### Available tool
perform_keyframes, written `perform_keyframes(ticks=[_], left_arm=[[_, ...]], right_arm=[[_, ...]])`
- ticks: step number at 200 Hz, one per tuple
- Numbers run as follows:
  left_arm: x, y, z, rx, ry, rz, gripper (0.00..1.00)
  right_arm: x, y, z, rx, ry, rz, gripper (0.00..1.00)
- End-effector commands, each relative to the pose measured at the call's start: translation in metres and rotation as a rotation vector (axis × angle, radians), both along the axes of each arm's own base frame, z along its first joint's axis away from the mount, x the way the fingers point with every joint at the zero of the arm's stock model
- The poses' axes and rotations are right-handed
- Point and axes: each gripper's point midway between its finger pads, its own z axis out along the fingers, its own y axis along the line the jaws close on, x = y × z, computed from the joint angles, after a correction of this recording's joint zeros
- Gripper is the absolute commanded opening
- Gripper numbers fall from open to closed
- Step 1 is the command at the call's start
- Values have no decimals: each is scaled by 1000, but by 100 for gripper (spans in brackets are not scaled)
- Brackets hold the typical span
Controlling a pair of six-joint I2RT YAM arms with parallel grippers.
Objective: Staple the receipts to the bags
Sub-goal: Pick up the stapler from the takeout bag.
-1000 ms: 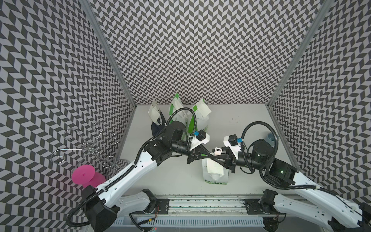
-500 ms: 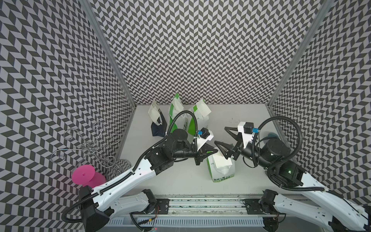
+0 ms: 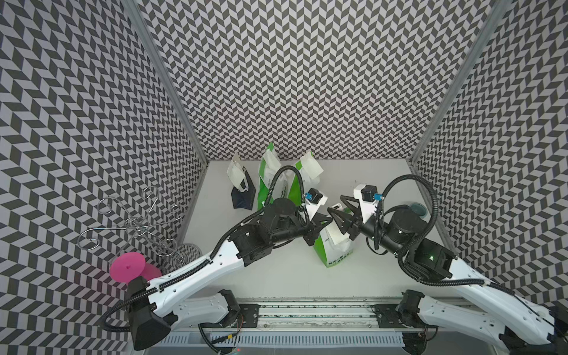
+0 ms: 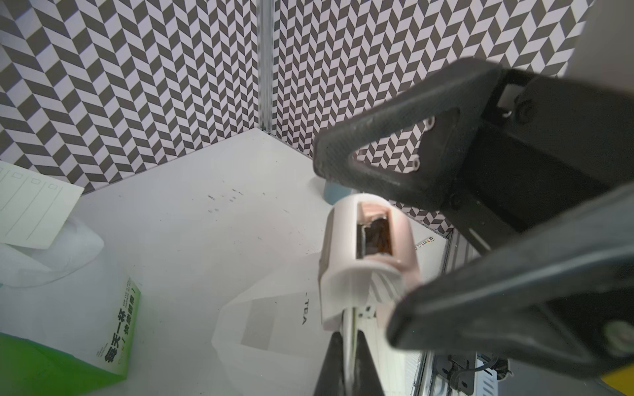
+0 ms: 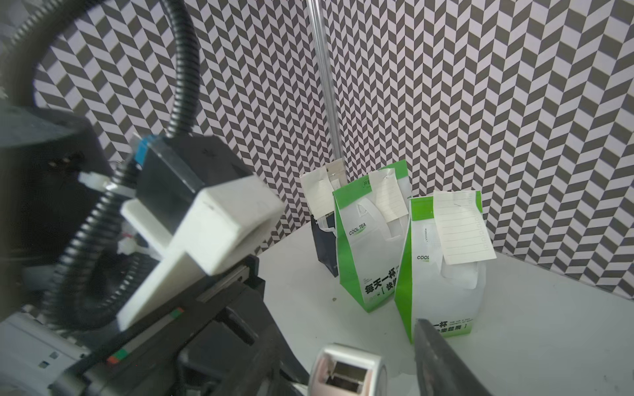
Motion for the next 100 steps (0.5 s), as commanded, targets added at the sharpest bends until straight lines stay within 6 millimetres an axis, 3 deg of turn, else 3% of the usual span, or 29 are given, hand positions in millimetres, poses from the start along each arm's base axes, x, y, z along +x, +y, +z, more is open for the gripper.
perform_keyframes(ticks=[1,36,78,100], left_arm=[[2,-2,32,-69,-33,12,0],[6,-6,31,-51,9,25,0],[12,-13,4,-5,91,43,0],[13,-15,-1,-4,108,52,0]], right_arm=[[6,2,-14,-39,6,-29,53],[13,4,-12,-27,-13,-64,26],[26,3,33,117,-76,-131,14],[43,-10,50,172,-77,-250,8]])
